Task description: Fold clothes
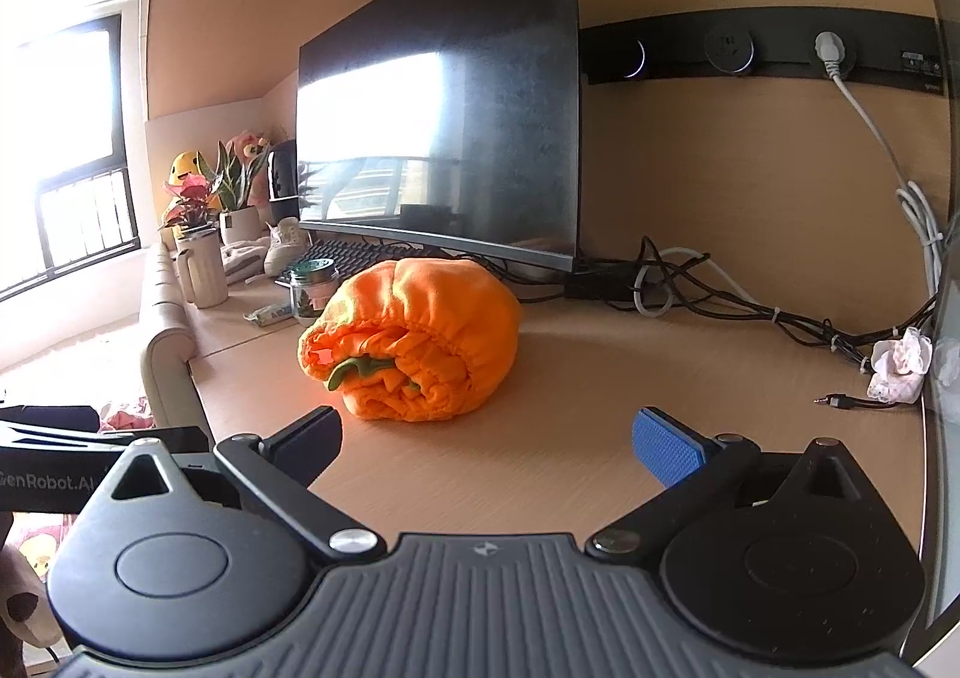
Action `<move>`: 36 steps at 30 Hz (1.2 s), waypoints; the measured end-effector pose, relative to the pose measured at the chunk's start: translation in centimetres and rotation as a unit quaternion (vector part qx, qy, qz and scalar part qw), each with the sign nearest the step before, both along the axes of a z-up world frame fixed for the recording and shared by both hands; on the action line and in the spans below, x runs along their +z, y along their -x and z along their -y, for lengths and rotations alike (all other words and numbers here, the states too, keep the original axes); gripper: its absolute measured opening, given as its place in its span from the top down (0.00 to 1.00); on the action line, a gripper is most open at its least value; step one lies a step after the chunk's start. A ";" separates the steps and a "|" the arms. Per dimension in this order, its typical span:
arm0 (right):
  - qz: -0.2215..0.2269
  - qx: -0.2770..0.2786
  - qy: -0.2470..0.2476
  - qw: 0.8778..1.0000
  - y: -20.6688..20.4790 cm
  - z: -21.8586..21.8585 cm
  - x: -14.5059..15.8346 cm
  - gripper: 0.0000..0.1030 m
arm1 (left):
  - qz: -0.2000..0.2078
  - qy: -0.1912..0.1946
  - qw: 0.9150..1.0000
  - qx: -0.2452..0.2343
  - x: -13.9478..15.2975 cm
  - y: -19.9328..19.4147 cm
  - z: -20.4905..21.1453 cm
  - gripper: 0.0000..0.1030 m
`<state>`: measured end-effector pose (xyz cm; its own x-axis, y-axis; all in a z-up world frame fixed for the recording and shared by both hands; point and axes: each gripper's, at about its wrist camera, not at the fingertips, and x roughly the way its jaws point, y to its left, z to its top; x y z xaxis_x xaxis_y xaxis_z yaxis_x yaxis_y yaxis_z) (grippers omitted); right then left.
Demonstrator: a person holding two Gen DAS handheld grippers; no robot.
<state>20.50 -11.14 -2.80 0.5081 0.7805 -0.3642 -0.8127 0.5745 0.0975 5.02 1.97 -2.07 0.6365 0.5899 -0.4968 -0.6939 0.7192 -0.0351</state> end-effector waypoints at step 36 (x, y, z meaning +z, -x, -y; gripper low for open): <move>-0.002 0.009 0.005 1.000 0.1 0.0 -0.2 0.00 | 0.009 0.010 1.000 0.006 0.0 0.4 -0.2 0.00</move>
